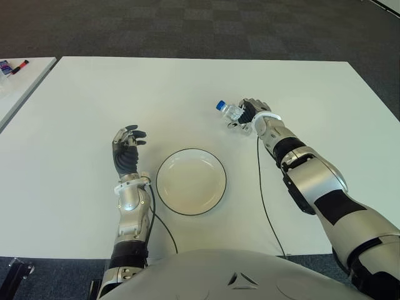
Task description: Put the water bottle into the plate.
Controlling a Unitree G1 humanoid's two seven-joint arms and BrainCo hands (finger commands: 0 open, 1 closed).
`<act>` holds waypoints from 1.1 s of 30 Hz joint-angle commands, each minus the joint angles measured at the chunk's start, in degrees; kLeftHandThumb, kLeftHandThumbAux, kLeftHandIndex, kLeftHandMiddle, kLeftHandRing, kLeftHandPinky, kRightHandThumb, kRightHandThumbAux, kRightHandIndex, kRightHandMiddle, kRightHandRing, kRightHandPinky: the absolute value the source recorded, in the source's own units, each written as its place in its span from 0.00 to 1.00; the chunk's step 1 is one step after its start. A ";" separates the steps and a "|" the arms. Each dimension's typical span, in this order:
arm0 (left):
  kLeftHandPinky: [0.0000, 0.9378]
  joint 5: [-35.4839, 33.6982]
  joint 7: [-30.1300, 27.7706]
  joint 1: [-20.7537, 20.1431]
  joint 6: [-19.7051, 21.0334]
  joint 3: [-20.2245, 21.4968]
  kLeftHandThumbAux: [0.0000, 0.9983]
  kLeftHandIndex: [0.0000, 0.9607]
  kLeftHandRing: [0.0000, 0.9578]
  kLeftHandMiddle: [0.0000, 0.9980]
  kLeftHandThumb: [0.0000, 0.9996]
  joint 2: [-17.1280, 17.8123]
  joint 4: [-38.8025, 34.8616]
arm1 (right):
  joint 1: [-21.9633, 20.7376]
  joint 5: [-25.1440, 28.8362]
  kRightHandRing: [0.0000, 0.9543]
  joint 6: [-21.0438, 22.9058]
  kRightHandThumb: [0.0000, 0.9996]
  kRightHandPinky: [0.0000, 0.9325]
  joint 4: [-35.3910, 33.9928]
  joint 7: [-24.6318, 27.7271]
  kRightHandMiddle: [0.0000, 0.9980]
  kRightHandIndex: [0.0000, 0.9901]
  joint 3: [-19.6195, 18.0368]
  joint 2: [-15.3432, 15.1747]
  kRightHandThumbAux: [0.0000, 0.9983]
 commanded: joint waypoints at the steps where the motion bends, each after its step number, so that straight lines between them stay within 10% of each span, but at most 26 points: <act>1: 0.53 -0.27 -0.52 0.27 -0.18 -0.44 0.66 0.39 0.50 0.51 0.94 -2.40 -0.01 | 0.19 0.90 0.55 0.67 0.95 0.89 -0.33 -0.57 0.50 0.38 -0.70 0.32 0.66; 33: 0.53 -0.43 -0.61 0.47 -0.12 -0.50 0.66 0.39 0.50 0.51 0.94 -2.38 -0.10 | 0.41 3.62 0.55 2.80 0.95 0.88 -0.80 -2.97 0.51 0.39 -3.76 1.17 0.66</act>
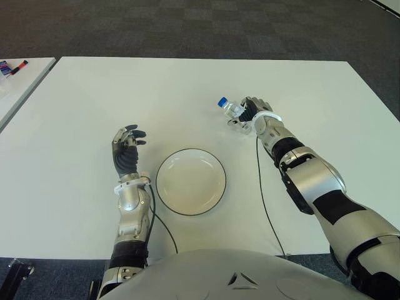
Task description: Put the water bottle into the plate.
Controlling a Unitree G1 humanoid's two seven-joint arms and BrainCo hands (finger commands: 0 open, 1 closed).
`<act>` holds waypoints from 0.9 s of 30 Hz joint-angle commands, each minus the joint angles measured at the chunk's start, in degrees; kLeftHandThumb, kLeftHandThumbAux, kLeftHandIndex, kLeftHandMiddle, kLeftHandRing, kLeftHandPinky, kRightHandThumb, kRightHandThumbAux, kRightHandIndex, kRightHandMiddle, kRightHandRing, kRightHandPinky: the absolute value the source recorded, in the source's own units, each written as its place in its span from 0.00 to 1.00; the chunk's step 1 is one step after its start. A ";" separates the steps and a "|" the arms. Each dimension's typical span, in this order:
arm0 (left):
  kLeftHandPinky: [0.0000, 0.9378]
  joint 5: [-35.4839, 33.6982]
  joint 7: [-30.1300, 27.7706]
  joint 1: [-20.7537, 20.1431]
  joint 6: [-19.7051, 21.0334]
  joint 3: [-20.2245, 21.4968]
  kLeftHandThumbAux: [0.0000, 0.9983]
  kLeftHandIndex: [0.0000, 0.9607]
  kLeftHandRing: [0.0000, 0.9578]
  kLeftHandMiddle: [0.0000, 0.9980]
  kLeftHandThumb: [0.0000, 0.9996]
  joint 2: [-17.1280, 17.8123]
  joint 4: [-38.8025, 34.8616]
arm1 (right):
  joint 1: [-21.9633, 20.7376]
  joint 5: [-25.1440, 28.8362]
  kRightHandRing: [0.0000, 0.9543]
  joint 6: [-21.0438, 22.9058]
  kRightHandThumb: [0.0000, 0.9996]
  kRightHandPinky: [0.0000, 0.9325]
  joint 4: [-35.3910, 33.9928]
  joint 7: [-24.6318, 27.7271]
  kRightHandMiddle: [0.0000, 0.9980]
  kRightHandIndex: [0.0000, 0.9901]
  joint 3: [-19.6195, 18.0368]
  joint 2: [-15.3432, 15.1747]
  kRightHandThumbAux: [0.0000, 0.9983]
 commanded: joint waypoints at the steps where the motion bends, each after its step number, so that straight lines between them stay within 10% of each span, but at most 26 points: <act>1: 0.53 -0.22 -0.49 0.46 0.20 -0.45 0.66 0.39 0.50 0.51 0.94 -2.37 -0.10 | 0.47 1.77 0.55 0.14 0.95 0.89 -0.57 -1.09 0.51 0.39 -1.62 0.33 0.66; 13: 0.53 -0.40 -0.44 0.29 0.32 0.05 0.66 0.39 0.50 0.51 0.94 -2.13 0.10 | 7.37 14.03 0.56 -2.83 0.95 0.90 -6.87 1.33 0.51 0.39 -12.81 0.71 0.66; 18: 0.52 -0.01 -0.28 0.15 0.43 0.17 0.66 0.39 0.50 0.51 0.94 -1.81 -0.01 | 15.44 19.53 0.56 2.05 0.96 0.91 -25.45 4.65 0.51 0.39 -17.13 1.17 0.66; 20: 0.53 0.20 -0.27 0.05 0.47 0.19 0.66 0.39 0.50 0.51 0.94 -1.62 0.08 | 16.69 20.49 0.79 3.40 0.90 0.93 -28.55 5.23 0.53 0.41 -17.94 1.58 0.67; 27: 0.53 0.37 -0.49 -0.34 0.26 0.30 0.66 0.39 0.50 0.51 0.94 -1.19 0.70 | 20.24 21.40 0.93 6.62 0.86 0.93 -36.25 6.72 0.54 0.43 -19.03 2.10 0.67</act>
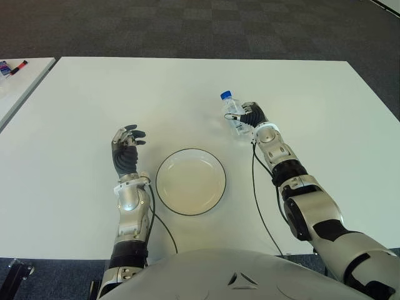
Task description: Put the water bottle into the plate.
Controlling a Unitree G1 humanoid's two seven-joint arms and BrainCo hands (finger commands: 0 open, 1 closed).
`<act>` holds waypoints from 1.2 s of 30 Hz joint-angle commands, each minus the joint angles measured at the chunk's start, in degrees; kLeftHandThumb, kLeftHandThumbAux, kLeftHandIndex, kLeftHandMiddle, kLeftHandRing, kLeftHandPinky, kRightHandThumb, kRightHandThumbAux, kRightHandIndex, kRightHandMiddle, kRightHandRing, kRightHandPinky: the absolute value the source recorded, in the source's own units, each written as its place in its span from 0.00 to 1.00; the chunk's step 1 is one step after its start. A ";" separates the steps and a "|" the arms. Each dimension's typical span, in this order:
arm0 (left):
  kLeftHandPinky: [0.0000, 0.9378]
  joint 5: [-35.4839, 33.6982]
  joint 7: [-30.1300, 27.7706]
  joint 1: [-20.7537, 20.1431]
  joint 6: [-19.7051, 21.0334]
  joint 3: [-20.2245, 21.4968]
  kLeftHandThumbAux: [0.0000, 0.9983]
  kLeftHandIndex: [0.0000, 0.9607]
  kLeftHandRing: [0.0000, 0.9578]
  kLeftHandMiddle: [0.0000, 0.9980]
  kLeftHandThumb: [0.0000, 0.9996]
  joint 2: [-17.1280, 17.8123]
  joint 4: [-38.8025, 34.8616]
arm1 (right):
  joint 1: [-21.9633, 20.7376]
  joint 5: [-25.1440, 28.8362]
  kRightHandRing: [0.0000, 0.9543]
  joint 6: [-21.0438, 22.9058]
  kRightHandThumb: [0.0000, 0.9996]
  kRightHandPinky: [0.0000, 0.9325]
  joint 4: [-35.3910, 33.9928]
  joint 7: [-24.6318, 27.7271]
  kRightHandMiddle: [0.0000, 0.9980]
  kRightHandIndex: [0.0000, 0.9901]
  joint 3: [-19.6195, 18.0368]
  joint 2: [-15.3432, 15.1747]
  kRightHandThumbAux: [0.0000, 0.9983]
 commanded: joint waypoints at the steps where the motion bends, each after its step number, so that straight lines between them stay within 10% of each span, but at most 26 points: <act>1: 0.53 0.35 -0.49 -0.39 0.22 0.09 0.66 0.39 0.50 0.51 0.94 -1.21 0.78 | 1.79 1.80 0.93 2.10 0.86 0.93 -6.18 0.98 0.54 0.43 -1.32 0.63 0.67; 36: 0.55 1.20 0.44 -2.80 -1.31 1.11 0.65 0.41 0.50 0.55 0.95 -1.40 4.03 | 11.45 0.92 0.94 2.73 0.86 0.94 -23.45 4.70 0.54 0.42 -0.37 2.15 0.67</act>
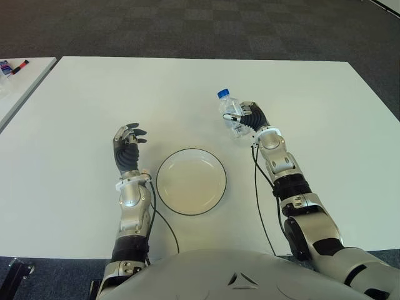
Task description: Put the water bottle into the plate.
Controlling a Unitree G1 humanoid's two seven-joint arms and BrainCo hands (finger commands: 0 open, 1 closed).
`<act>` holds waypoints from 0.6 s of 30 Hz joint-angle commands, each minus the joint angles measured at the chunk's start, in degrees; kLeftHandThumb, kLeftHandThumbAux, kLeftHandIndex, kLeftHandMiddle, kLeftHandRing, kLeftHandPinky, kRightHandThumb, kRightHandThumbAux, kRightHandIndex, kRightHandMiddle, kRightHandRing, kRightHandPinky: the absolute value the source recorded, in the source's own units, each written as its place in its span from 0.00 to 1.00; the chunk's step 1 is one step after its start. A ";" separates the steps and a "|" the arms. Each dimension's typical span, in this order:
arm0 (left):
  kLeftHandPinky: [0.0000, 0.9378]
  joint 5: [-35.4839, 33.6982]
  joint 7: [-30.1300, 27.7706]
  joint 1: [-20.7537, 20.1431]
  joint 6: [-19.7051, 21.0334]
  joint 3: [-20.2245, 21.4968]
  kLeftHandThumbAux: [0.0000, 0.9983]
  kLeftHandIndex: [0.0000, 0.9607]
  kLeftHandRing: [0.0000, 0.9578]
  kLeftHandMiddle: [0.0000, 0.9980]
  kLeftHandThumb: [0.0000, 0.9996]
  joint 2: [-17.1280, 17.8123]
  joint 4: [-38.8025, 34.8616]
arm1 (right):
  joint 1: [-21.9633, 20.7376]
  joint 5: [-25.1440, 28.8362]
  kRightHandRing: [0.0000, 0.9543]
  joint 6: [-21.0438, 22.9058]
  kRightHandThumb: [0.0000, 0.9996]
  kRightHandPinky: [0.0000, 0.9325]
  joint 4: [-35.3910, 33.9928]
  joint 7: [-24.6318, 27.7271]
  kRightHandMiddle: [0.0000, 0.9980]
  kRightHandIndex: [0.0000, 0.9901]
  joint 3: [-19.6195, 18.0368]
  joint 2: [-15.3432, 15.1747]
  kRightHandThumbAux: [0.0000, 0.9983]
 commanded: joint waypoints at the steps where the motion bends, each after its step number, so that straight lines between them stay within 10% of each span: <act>1: 0.55 0.67 0.42 -0.45 -0.52 0.42 0.65 0.41 0.50 0.55 0.95 -1.29 1.20 | 3.98 0.04 0.94 1.53 0.86 0.94 -8.32 0.27 0.54 0.42 1.39 1.67 0.67; 18: 0.53 0.17 0.07 -1.51 -0.51 1.02 0.65 0.42 0.49 0.55 0.95 -1.28 2.66 | 13.72 0.79 0.94 -1.47 0.86 0.93 -24.53 5.88 0.54 0.42 5.65 1.85 0.67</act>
